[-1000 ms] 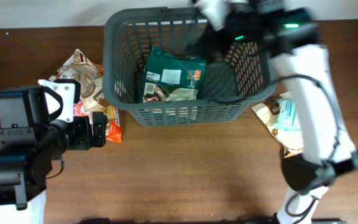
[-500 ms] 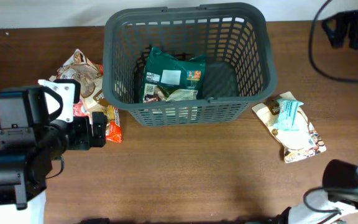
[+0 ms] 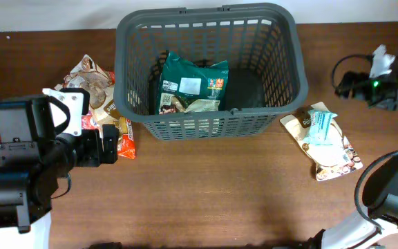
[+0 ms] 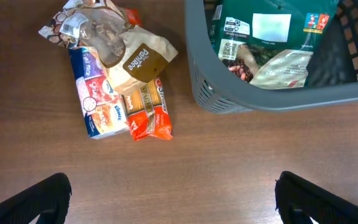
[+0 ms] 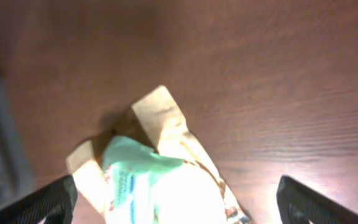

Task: Pack container
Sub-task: 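Move the right gripper to the teal-white packet and grasp it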

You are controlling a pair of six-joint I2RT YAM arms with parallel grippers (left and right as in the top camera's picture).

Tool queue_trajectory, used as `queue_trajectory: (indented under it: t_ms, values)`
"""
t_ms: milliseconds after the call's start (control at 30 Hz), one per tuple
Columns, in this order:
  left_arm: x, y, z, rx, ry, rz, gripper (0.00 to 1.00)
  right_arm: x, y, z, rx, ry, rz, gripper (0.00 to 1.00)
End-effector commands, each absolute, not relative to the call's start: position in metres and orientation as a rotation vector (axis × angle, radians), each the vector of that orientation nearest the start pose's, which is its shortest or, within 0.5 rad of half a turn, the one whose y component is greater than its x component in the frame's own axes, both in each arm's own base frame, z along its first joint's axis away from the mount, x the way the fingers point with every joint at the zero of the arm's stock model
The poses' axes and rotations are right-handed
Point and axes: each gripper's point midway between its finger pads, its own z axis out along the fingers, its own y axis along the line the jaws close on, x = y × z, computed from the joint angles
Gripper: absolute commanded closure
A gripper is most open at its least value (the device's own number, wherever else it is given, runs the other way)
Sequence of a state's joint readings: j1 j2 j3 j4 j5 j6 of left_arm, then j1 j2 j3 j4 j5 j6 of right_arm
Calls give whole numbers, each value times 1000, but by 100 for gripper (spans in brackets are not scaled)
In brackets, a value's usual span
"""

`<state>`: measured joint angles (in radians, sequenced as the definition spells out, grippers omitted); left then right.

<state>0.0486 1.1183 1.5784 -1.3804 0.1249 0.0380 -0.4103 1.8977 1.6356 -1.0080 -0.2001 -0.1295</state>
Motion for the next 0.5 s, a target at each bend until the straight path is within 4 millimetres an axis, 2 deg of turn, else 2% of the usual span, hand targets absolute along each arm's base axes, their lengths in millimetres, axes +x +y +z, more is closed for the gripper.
queue_trajectory:
  t_ms: [0,133,233,367,467]
  values:
    - [246,-11,319,57,2480,-131,1,399,-124,95,344,2806,192,1]
    - [246,-11,319,57,2480,-131,1,396,-102,66,275,2828,207,1]
    - [246,-11,319,57,2480,-131,1,398,-90,59,233,2832,212,3]
    - [246,-11,319,57,2480,-131,1,398,-79,49,186,2853,178,20]
    - [246,-11,319,58,2480,-131,1,397,-73,42,167,2876,178,39]
